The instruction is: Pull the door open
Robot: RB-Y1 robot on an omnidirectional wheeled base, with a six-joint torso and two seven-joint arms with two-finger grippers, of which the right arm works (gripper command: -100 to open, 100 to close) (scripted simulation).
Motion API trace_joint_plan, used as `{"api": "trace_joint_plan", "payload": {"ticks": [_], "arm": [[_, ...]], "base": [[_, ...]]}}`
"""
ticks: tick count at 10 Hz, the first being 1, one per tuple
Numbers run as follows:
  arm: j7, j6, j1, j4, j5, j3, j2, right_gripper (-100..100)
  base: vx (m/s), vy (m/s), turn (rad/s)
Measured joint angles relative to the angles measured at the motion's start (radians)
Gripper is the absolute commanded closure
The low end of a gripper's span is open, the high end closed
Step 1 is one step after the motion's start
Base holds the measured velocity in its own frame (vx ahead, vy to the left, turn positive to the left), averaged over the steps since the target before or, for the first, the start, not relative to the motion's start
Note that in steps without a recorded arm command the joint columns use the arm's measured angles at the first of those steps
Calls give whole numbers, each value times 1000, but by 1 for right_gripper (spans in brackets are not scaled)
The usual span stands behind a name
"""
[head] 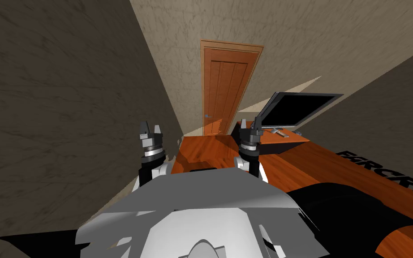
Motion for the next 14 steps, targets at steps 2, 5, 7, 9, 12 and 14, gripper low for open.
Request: {"api": "trace_joint_plan", "payload": {"ticks": [2, 5, 7, 9, 12, 14], "arm": [[-2, -7, -10, 37, 7, -1, -8, -100], [-12, -13, -26, 90, 14, -8, -24, -100], [-19, -21, -47, 140, 17, -18, -36, -100], [-22, -29, -62, 190, 28, -16, -40, -100], [-34, -41, -77, 253, 35, -26, -54, -100], [-38, -41, -96, 292, 41, -31, -62, -100]], "base": [[148, 25, 0], [147, 26, -7], [125, 26, -8], [149, 28, -8], [90, 22, -6], [95, 29, -6]]}}
